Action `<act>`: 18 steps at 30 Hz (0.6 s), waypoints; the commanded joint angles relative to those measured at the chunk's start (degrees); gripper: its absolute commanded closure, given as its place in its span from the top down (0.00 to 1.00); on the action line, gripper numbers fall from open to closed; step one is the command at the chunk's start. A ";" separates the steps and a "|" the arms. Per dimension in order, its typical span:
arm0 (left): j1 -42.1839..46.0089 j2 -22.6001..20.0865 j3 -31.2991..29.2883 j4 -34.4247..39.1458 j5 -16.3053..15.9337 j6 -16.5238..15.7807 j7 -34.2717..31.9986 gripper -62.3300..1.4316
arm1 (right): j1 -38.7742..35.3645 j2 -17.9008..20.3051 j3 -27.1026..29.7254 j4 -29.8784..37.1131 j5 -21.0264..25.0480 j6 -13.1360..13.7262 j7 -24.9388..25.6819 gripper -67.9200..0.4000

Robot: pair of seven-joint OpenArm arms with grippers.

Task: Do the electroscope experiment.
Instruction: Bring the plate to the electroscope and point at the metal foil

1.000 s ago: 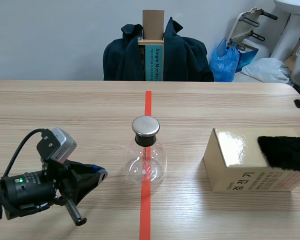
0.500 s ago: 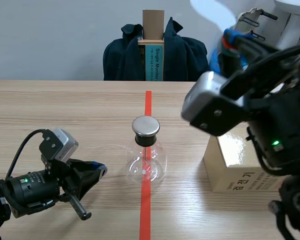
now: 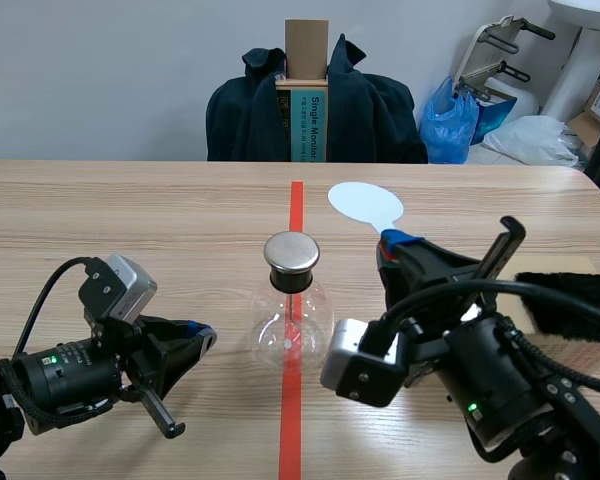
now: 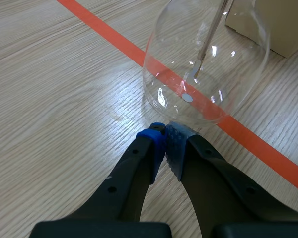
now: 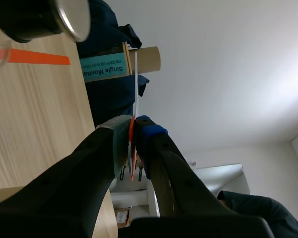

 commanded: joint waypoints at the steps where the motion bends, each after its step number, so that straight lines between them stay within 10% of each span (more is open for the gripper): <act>1: -0.07 0.33 -0.15 1.27 -0.57 -0.11 -1.25 0.05 | 0.22 0.00 0.00 0.94 -0.04 -1.33 -0.39 0.02; 18: -0.04 0.33 -0.15 1.27 -0.57 -0.13 -1.49 0.05 | 0.22 0.04 0.07 -0.79 -2.69 -1.49 1.27 0.02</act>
